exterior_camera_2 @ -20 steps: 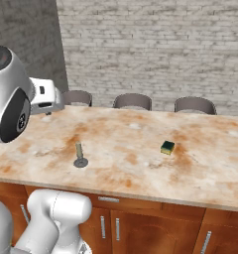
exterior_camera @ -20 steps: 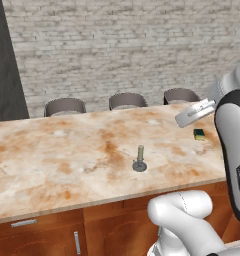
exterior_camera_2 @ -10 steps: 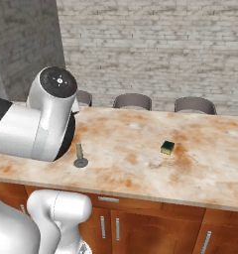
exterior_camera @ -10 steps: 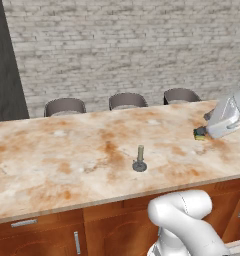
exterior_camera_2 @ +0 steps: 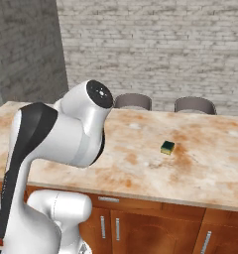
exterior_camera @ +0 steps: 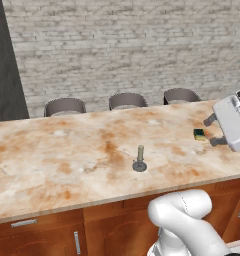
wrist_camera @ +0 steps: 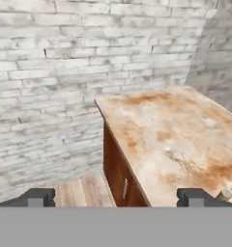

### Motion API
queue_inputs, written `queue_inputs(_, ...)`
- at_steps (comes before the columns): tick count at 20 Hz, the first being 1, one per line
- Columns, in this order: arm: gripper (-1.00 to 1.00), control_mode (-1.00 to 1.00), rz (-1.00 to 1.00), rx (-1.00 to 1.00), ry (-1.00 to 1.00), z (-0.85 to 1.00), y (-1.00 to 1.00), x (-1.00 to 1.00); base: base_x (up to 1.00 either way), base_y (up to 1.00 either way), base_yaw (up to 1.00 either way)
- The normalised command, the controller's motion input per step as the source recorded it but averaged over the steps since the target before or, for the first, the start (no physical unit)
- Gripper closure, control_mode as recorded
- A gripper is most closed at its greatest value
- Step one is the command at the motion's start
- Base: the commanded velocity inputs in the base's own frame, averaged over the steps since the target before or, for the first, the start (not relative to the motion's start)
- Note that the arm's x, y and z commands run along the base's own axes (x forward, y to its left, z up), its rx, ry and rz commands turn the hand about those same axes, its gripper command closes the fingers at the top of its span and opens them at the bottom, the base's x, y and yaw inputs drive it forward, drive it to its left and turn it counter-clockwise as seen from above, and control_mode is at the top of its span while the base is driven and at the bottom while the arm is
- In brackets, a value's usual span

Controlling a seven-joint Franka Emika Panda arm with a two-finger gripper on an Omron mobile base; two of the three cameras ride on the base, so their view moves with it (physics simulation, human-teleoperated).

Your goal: Pick the jar and candle from the dining table and place them in the open cabinet. Close the cabinet after placing the objects.

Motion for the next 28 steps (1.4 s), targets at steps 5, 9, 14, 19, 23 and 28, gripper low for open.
queue_inputs(5,-1.00,-1.00,0.22,-0.11,-0.07,-0.26,-0.09,-0.01,0.00,0.00,0.00)
queue_inputs(9,-1.00,-1.00,0.26,-0.03,-0.04,-0.29,-0.06,0.00,0.00,0.00,0.00)
queue_inputs(14,-1.00,-1.00,0.17,0.00,-0.04,-0.26,-0.11,0.00,0.00,0.00,0.00)
queue_inputs(19,-1.00,-1.00,0.11,0.00,-0.03,-0.22,-0.08,0.08,0.00,0.00,0.00)
queue_inputs(23,-1.00,-1.00,0.01,-0.08,-0.01,-0.25,-0.03,0.20,0.00,0.00,0.00)
queue_inputs(28,-1.00,-1.00,0.00,-0.07,-0.02,-0.33,-0.06,0.27,0.00,0.00,0.00)
